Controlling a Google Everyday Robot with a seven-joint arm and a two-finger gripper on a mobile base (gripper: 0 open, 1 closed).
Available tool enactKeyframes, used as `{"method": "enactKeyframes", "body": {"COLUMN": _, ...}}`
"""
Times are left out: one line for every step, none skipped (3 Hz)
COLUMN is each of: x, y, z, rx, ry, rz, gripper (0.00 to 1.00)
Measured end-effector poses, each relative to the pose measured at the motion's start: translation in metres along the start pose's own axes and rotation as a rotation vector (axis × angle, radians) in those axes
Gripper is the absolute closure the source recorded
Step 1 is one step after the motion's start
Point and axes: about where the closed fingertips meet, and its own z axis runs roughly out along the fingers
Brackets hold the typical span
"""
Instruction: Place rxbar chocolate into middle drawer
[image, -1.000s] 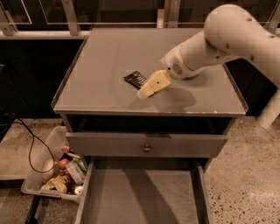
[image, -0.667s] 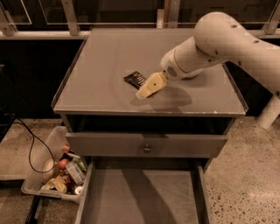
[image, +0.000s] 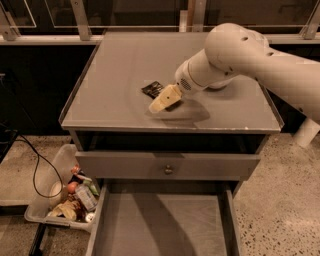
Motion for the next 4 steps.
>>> {"method": "enactKeyframes", "body": {"x": -0.001, "y": 0.003, "z": 0.006, "rx": 0.004, "ry": 0.005, "rz": 0.013, "gripper": 0.00}}
{"method": "enactKeyframes", "body": {"x": -0.001, "y": 0.003, "z": 0.006, "rx": 0.003, "ry": 0.005, "rz": 0.013, "gripper": 0.00}}
{"method": "enactKeyframes", "body": {"x": 0.001, "y": 0.006, "z": 0.012, "rx": -0.014, "ry": 0.011, "rz": 0.020, "gripper": 0.00}}
{"method": "enactKeyframes", "body": {"x": 0.004, "y": 0.008, "z": 0.018, "rx": -0.030, "ry": 0.023, "rz": 0.023, "gripper": 0.00}}
